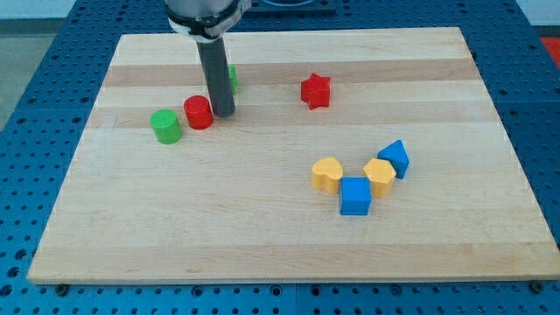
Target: Move the red star vertically above the red circle
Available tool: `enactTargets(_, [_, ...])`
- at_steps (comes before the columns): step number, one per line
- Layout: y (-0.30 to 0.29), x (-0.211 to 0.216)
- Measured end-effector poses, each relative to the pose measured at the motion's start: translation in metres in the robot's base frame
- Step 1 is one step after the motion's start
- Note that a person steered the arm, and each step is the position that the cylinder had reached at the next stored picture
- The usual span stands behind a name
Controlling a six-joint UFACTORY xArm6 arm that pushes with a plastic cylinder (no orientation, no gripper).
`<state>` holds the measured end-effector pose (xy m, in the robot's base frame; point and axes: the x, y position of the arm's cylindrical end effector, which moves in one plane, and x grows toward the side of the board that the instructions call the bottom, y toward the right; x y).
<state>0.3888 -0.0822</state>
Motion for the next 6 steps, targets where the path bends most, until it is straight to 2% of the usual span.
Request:
enactTargets(1, [0.095,0.012])
enactTargets(2, [0.142,-0.012])
enactTargets(3, [0.094,-0.057])
enactTargets(4, [0.092,-0.055])
enactTargets(5, [0.120,-0.071])
enactTargets(6, [0.071,-0.125])
